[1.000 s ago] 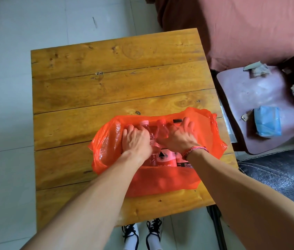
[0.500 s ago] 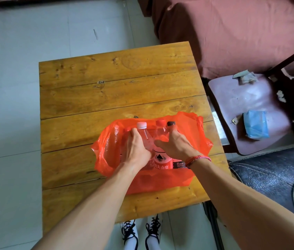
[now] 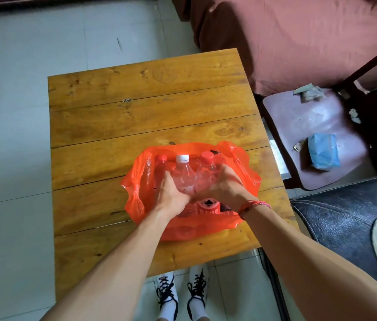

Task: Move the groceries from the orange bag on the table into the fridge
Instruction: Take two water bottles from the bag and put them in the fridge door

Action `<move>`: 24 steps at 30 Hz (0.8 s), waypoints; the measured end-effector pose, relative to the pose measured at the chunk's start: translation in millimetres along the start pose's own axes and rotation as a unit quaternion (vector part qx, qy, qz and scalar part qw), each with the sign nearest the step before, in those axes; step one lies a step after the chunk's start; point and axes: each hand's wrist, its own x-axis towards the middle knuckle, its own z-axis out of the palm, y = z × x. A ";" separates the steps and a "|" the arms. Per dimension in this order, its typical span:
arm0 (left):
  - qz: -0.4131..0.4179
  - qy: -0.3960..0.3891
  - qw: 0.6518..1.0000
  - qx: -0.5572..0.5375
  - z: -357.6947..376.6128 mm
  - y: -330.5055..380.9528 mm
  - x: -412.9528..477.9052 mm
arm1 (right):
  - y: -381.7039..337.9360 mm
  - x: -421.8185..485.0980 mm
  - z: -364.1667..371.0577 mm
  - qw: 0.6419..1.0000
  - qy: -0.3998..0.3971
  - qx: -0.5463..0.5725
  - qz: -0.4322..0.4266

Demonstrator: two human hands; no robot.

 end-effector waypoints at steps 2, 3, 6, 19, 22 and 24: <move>-0.001 0.001 1.000 -0.016 -1.6 -6.0 0.6 | 7.0 -0.5 4.1 0.994 -0.002 -0.109 0.011; -0.005 -0.001 1.000 -0.023 -1.2 -10.0 2.8 | 11.2 -3.4 5.8 0.993 0.025 -0.107 0.033; -0.015 -0.011 0.999 -0.048 -1.2 -18.3 4.9 | 21.7 -11.1 8.6 0.996 0.041 -0.075 0.001; 0.078 0.016 0.991 -0.104 -13.3 -10.3 -21.6 | 10.7 -36.4 7.9 0.990 0.074 -0.073 -0.096; 0.103 0.032 0.987 -0.119 -25.2 4.8 -33.1 | -8.0 -49.8 4.0 0.984 0.106 -0.063 -0.129; 0.116 0.045 0.983 -0.139 -34.9 15.1 -41.3 | -25.5 -60.6 -2.0 0.980 0.111 -0.072 -0.149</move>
